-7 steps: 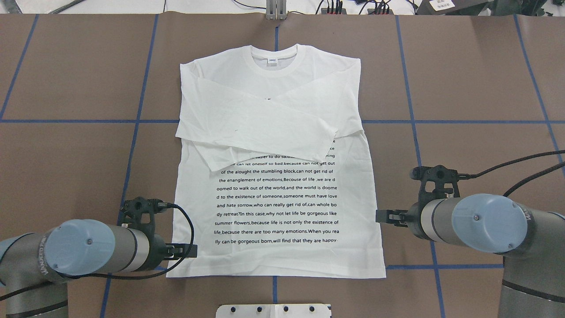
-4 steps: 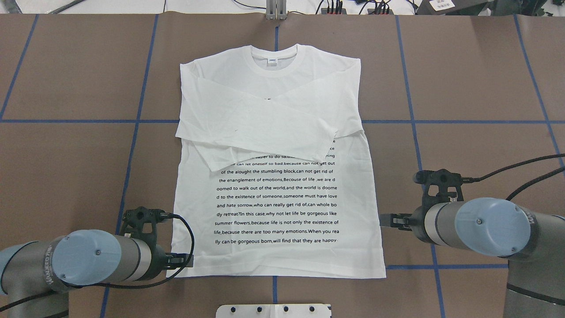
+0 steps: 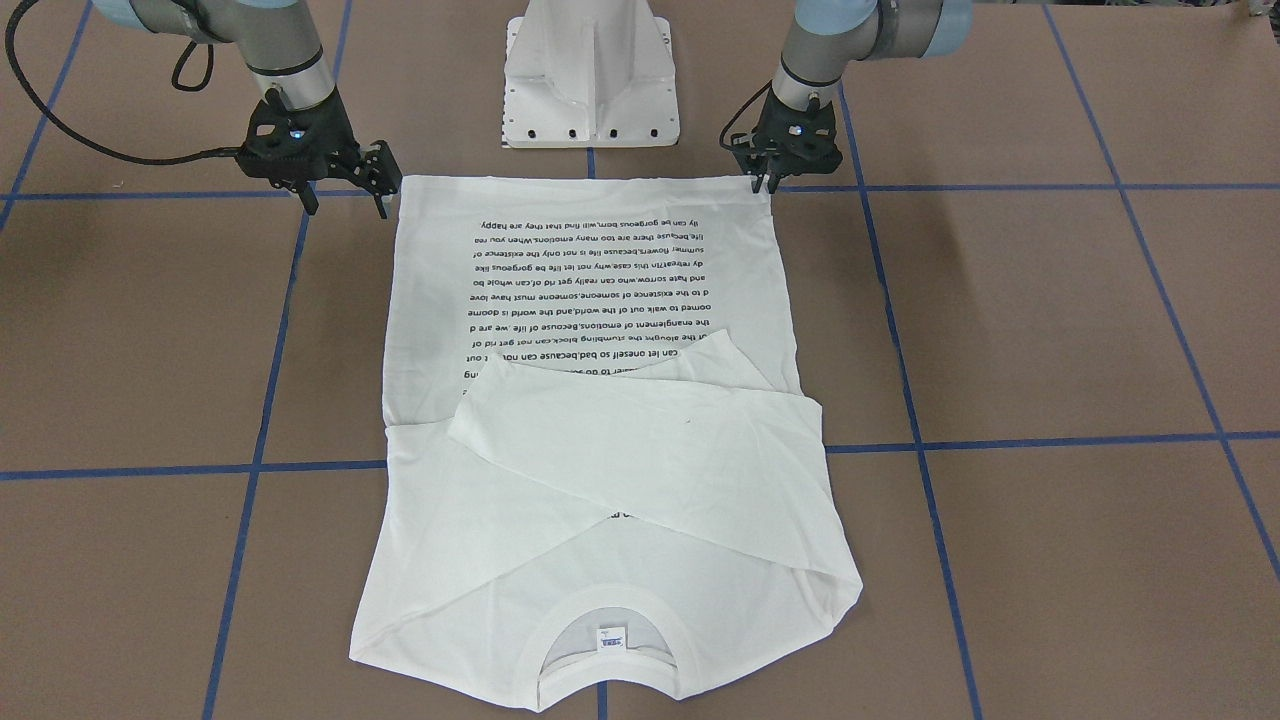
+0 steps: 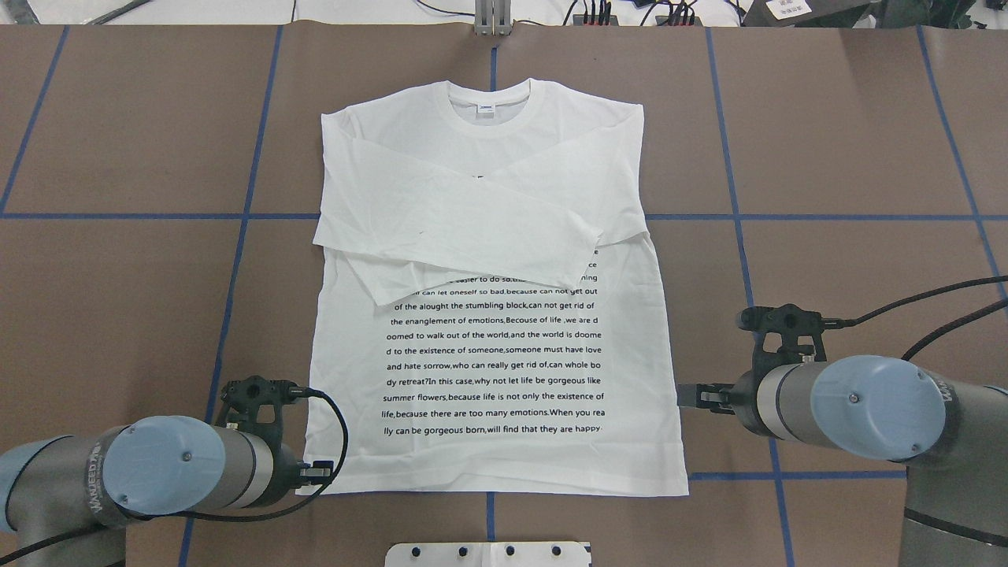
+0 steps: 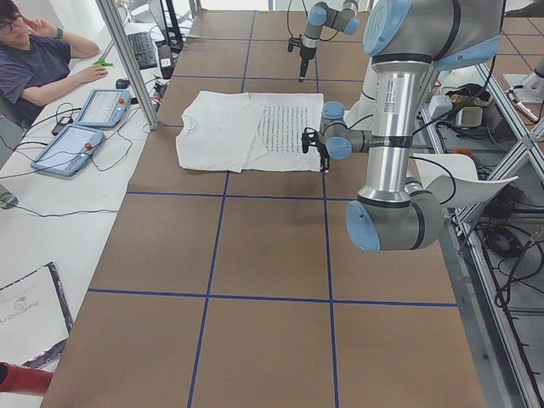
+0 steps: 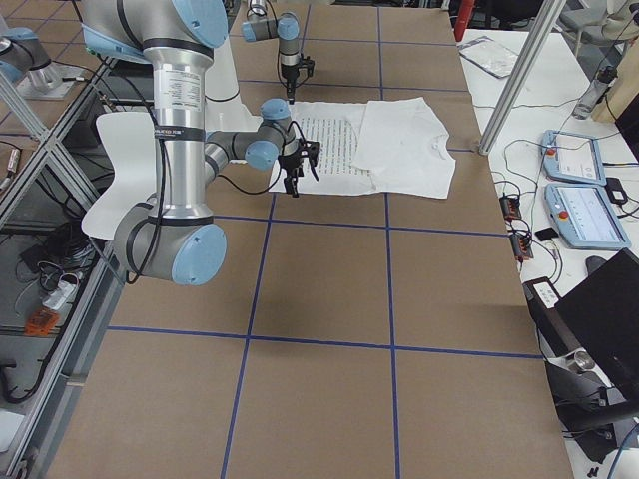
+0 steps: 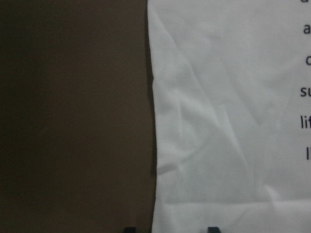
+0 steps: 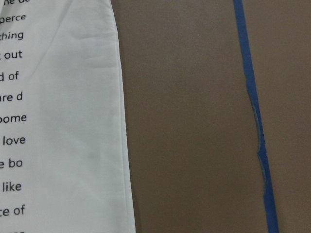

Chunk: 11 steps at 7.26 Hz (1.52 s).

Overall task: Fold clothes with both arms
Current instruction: 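Lower both grippers to the shirt hem nearest the robot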

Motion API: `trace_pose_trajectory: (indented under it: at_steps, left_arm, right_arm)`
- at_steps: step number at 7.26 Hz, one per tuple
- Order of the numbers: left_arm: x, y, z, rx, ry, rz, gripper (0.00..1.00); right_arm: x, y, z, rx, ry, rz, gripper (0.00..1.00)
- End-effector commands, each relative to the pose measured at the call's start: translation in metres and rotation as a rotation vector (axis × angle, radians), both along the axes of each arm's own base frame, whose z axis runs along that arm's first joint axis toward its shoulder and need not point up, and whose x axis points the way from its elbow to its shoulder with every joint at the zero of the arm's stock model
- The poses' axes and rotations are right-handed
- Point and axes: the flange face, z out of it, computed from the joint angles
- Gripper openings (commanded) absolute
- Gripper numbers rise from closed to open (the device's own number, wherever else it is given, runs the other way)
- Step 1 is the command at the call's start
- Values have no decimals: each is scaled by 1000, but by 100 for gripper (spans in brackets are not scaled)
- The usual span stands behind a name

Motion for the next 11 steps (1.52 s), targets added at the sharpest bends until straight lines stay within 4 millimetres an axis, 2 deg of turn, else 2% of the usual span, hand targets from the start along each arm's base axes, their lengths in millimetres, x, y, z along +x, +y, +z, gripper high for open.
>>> trace_pose_trajectory:
  at_steps: [1, 4, 5, 6, 7, 8, 9, 11]
  left_arm:
    - [-1, 3, -4, 1, 8, 6, 0]
    - [-4, 7, -16, 10, 32, 16, 0]
    - [-11, 8, -31, 15, 63, 23, 0]
    - [-17, 9, -42, 18, 88, 25, 0]
    - [-21, 10, -51, 21, 107, 27, 0]
    - [-23, 9, -57, 24, 121, 22, 0]
    - [-27, 8, -61, 28, 131, 18, 0]
    - [-31, 6, -66, 33, 141, 11, 0]
  right_arm:
    - [1, 1, 4, -3, 9, -2, 100]
    - [4, 7, 16, -11, 32, -11, 100]
    - [2, 12, 18, -36, 28, 5, 100]
    - [-4, 21, 16, -42, 21, 26, 100]
    - [-7, 29, 4, -52, -83, 78, 99]
    - [-6, 41, 11, -60, -118, 86, 97]
    - [-18, 59, 11, -48, -120, 112, 95]
    - [-32, 79, 14, -35, -118, 125, 83]
